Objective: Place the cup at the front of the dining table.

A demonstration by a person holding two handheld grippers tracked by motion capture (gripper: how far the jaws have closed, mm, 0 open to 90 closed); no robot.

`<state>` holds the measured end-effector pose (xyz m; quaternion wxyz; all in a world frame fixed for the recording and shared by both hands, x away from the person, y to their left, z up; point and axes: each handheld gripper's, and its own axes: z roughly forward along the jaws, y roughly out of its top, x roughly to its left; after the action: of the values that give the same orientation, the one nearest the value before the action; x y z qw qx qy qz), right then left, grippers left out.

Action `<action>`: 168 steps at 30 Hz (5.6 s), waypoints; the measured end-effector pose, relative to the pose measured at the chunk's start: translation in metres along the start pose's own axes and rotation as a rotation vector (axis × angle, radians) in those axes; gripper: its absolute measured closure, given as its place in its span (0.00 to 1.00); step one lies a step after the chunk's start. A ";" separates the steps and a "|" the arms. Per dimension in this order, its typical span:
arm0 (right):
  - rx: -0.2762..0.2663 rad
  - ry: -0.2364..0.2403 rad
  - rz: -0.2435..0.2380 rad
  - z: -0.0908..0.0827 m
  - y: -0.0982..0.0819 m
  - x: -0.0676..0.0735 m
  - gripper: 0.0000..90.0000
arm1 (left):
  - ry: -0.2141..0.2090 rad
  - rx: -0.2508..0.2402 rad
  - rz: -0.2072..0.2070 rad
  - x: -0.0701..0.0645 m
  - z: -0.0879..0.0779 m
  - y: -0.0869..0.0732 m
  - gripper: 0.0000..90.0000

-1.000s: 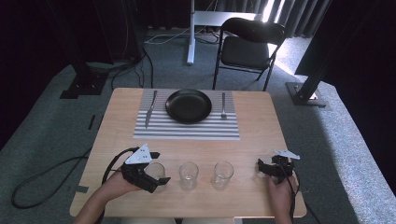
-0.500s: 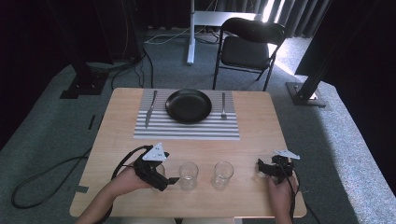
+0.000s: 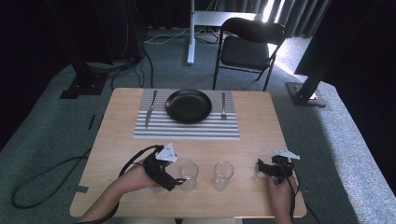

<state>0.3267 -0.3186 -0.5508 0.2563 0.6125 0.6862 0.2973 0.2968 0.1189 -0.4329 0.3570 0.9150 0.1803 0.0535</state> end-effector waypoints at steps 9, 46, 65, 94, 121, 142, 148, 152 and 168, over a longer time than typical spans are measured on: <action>0.000 0.000 0.000 0.000 0.000 0.000 0.13 | 0.006 0.058 0.047 -0.004 0.008 0.013 0.06; 0.001 0.000 0.000 0.000 0.000 0.000 0.13 | 0.015 0.287 0.108 -0.010 0.047 0.042 0.17; 0.000 0.000 0.000 0.000 0.000 0.000 0.13 | 0.023 0.378 0.106 -0.011 0.060 0.044 0.32; 0.000 -0.001 0.000 0.000 0.000 0.000 0.13 | 0.093 0.316 -0.038 0.014 0.042 0.053 0.32; -0.001 0.000 0.000 0.000 0.000 0.000 0.13 | 0.208 0.250 -0.199 0.063 0.018 0.042 0.32; 0.001 -0.001 0.001 0.000 0.000 0.000 0.13 | 0.289 0.205 -0.316 0.097 -0.001 0.032 0.32; 0.000 -0.001 0.001 0.000 0.000 0.000 0.13 | 0.308 0.179 -0.360 0.107 -0.005 0.031 0.32; 0.001 -0.001 0.001 0.000 0.000 0.000 0.13 | 0.327 0.165 -0.390 0.114 -0.008 0.031 0.32; 0.001 -0.001 0.001 0.000 0.000 0.000 0.13 | 0.395 0.156 -0.461 0.141 -0.007 0.037 0.32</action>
<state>0.3267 -0.3186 -0.5508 0.2562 0.6129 0.6860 0.2969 0.4373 0.1497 -0.4073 0.2465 0.8466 0.4524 0.1337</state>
